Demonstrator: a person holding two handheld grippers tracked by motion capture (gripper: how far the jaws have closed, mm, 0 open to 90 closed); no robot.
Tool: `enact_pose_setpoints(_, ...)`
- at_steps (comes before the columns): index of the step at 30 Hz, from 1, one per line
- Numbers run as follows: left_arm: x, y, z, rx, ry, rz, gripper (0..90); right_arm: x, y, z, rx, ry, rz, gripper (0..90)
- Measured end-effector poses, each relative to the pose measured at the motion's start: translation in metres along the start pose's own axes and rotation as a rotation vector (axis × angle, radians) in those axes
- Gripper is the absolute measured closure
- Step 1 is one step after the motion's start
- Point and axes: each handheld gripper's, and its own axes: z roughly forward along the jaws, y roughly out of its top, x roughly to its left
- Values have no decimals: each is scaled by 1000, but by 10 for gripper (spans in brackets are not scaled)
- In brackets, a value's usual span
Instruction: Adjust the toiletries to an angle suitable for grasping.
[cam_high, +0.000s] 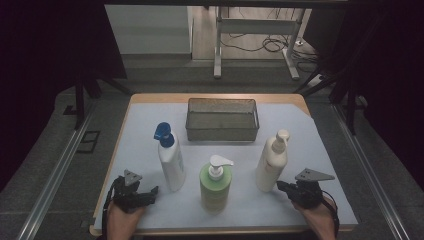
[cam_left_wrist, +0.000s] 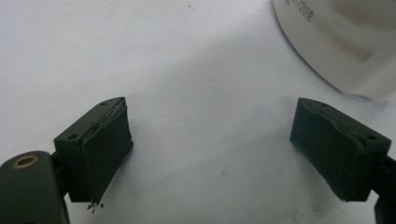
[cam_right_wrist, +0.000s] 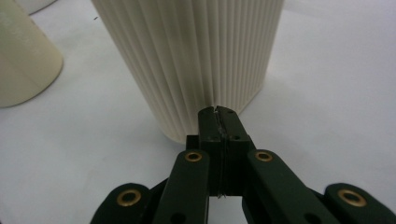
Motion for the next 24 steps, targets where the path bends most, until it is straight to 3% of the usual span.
enact_pose_setpoints(4, 0, 0, 0, 0, 0, 0, 122, 6, 1, 3, 0, 2, -19, 873)
enact_pose_setpoints(13, 0, 0, 0, 1, 1, 0, 122, 9, 2, 0, -8, 18, -9, 847)
enact_pose_setpoints(16, 0, 0, 0, 0, 0, 0, 122, 22, 2, -9, -29, 60, -24, 892)
enact_pose_setpoints(19, 0, 0, 0, 0, 0, 0, 122, 31, 3, -10, -45, 65, -43, 894)
enact_pose_setpoints(20, 0, 0, 0, -1, 1, 0, 123, 42, 5, -6, -50, 65, -62, 896)
enact_pose_setpoints(24, 0, 0, 0, -1, 1, -1, 122, 53, 10, 4, -47, 62, -86, 896)
